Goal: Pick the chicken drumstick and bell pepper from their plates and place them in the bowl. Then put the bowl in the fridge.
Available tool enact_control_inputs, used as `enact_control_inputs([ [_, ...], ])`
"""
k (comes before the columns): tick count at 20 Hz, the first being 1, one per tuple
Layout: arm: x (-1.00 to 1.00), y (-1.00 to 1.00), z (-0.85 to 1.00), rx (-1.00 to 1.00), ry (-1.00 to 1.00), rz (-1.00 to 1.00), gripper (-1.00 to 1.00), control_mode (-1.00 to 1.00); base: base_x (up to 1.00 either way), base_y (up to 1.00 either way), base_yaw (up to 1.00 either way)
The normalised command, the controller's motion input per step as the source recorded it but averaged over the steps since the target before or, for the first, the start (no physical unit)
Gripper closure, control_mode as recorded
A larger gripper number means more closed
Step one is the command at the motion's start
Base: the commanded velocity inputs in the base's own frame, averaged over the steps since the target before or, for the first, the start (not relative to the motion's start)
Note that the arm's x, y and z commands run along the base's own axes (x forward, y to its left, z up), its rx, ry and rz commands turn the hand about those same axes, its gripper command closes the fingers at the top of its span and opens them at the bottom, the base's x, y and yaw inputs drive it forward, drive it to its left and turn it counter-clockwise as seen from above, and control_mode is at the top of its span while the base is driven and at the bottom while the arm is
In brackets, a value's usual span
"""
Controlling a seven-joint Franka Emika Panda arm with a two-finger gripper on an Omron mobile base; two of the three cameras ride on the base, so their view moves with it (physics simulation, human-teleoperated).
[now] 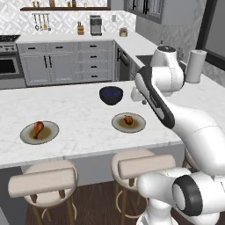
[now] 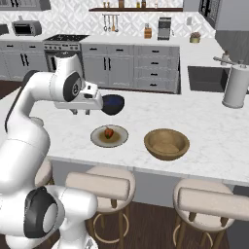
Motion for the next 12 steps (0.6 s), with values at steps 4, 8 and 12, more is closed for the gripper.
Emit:
enact_control_inputs([
  [4, 0.31, 0.11, -0.03, -0.01, 0.01, -0.01, -1.00, -1.00, 0.00, 0.00, 0.00],
  [8, 0.69, 0.25, -0.04, -0.07, 0.06, 0.00, -1.00, -1.00, 0.00, 0.00, 0.00],
  [12, 0.19, 0.07, -0.19, 0.02, -0.15, 0.00, -1.00, -1.00, 0.00, 0.00, 0.00],
])
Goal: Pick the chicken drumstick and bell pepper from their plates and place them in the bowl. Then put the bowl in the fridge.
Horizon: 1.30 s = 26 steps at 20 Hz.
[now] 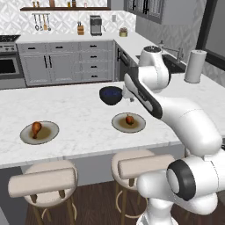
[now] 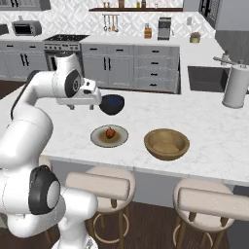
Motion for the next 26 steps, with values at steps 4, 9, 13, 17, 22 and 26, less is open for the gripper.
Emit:
enact_control_inputs([
  [4, 0.80, -0.18, -0.27, 0.13, 0.09, 0.00, -1.00, -1.00, 0.00, 0.00, 0.00],
  [9, 1.00, -0.08, -0.57, 0.04, 0.22, 0.00, -1.00, -1.00, 0.00, 0.00, 0.00],
  [13, 1.00, -0.06, -0.85, 0.00, 0.29, 0.00, -1.00, -1.00, 0.00, 0.00, 0.00],
  [17, 0.98, -0.25, -0.74, 0.00, 0.26, 0.00, -1.00, -1.00, 0.00, 0.00, 0.00],
  [22, 0.87, -0.30, -0.61, 0.00, 0.15, 0.00, -1.00, -1.00, 0.00, 0.00, 0.00],
  [26, 0.71, -0.03, -0.64, 0.00, 0.03, 0.00, -1.00, -1.00, 0.00, 0.00, 0.00],
])
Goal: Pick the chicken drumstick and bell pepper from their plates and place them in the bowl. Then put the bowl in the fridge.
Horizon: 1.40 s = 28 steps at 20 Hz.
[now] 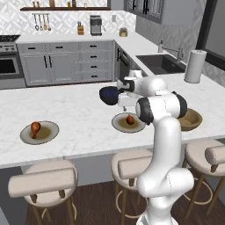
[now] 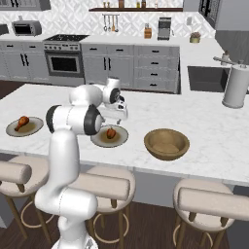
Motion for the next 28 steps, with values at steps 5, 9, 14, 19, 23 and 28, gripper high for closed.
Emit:
enact_control_inputs([
  [5, 0.30, 0.00, -0.40, 0.00, 0.05, 0.00, -1.00, -1.00, 0.00, 0.00, 0.00],
  [9, -0.36, -0.04, -0.16, 0.03, 0.06, 0.00, -1.00, -1.00, 0.00, 0.00, 0.00],
  [14, -0.64, 0.00, -0.12, 0.00, 0.02, -0.02, -1.00, -1.00, 0.00, 0.00, 0.00],
  [19, -0.69, 0.05, -0.06, 0.00, 0.00, 0.00, -1.00, -1.00, 0.00, 0.00, 0.00],
  [23, -0.07, 0.08, -0.11, -0.01, -0.16, 0.00, -1.00, -1.00, 0.00, 0.00, 0.00],
  [28, 0.41, 0.03, -0.19, -0.01, -0.19, 0.00, -1.00, -1.00, 0.00, 0.00, 0.00],
])
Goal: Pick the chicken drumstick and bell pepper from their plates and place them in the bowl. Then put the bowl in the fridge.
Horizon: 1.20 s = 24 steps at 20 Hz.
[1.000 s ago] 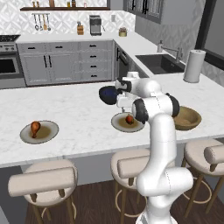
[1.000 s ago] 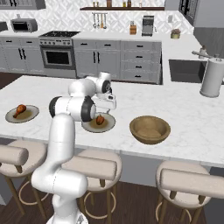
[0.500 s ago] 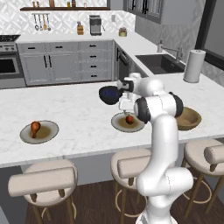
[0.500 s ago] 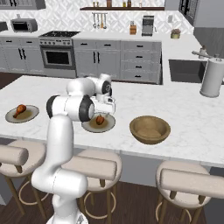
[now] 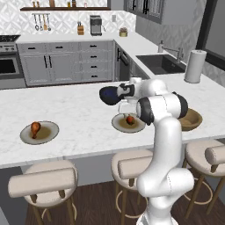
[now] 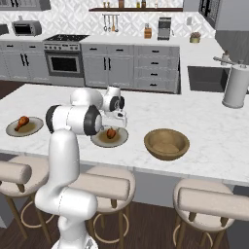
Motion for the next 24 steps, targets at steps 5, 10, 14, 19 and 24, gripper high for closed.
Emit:
enact_control_inputs([
  [5, 0.24, 0.00, -0.18, 0.00, -0.10, 0.00, -1.00, -1.00, 0.00, 0.00, 0.00],
  [10, 0.09, 0.00, -0.09, 0.00, 0.06, -0.01, -1.00, -1.00, 0.00, 0.00, 0.00],
  [14, 0.02, 0.00, -0.19, 0.00, 0.05, -0.01, -1.00, -1.00, 0.00, 0.00, 0.00],
  [19, 0.09, 0.00, -0.18, 0.00, 0.01, 0.00, -1.00, -1.00, 0.00, 0.00, 0.00],
  [24, 0.08, 0.00, -0.20, 0.00, 0.01, 0.00, 1.00, -1.00, 0.00, 0.00, 0.00],
])
